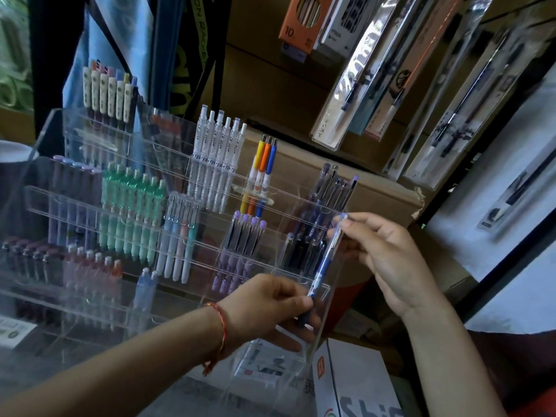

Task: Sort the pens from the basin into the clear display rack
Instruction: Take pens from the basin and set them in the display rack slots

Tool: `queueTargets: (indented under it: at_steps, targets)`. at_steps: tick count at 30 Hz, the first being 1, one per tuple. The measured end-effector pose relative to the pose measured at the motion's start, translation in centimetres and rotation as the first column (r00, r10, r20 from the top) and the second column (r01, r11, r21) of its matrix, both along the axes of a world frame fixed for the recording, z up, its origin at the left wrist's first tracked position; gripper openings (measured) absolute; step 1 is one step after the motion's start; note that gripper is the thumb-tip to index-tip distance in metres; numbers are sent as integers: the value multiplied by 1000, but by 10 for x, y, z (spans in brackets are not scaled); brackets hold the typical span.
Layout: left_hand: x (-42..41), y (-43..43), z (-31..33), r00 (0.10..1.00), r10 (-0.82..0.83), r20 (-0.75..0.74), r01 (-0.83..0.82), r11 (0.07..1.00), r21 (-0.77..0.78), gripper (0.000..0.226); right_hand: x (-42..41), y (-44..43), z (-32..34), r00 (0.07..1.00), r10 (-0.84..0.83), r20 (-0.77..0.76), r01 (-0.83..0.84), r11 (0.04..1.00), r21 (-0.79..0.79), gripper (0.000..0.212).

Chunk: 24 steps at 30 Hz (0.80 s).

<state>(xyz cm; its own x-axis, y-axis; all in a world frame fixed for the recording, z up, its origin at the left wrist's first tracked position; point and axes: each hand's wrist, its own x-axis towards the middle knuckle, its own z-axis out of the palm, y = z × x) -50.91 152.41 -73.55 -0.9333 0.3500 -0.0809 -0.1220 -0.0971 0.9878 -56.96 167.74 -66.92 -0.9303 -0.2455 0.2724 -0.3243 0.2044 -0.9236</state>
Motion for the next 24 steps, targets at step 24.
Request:
queueTargets:
  at_steps: [24]
  targets:
    - [-26,-22,60,541,255,-801,-752,572,-326,35,-27,-13,71,836,-176,-520,-26,933,-358,38]
